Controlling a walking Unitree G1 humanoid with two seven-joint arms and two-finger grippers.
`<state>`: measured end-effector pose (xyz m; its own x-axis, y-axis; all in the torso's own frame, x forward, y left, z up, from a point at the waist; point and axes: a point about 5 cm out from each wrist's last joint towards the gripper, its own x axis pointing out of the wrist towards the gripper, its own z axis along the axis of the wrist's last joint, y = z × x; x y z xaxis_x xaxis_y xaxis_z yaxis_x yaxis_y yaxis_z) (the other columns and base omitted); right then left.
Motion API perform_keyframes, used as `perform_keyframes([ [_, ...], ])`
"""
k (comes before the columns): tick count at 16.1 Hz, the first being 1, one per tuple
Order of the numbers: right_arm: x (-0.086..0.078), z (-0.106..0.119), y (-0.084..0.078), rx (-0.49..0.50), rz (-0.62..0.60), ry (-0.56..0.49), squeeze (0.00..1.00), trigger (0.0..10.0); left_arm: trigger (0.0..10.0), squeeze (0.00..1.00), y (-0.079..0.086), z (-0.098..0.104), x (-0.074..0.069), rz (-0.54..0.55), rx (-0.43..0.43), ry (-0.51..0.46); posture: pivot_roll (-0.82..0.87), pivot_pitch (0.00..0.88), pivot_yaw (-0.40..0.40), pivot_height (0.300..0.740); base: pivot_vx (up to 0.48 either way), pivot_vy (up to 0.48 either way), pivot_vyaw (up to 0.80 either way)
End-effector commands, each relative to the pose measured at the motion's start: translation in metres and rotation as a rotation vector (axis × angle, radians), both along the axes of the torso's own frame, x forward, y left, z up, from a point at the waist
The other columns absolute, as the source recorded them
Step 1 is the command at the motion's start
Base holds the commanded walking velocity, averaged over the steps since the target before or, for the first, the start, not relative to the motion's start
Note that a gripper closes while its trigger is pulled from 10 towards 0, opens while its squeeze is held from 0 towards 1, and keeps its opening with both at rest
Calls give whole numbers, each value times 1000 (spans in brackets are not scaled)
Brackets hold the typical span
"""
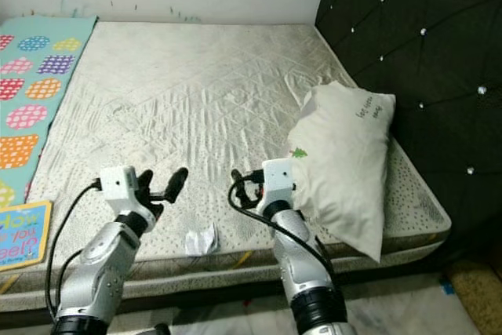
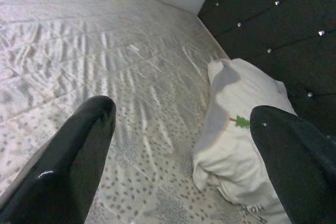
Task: Clean up the room
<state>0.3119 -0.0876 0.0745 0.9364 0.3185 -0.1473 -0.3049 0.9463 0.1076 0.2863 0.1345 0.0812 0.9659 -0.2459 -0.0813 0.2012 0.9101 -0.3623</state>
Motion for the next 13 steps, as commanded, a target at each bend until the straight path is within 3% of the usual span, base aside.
perform_keyframes([
  [1, 2, 2, -1, -2, -11, -8, 0, 10000, 10000, 0, -2, -1, 0, -12, -2, 7, -82, 72, -83, 740, 281, 0, 0],
  [7, 2, 2, -2, 0, -10, -6, 0, 10000, 10000, 0, -4, -1, 1, -17, -5, 11, -89, 68, -83, 740, 282, 0, 0],
  [13, 3, 3, -1, -5, -6, -12, 0, 10000, 10000, 0, -4, -4, 3, -19, -19, 40, -90, 60, -83, 740, 0, 0, 94],
])
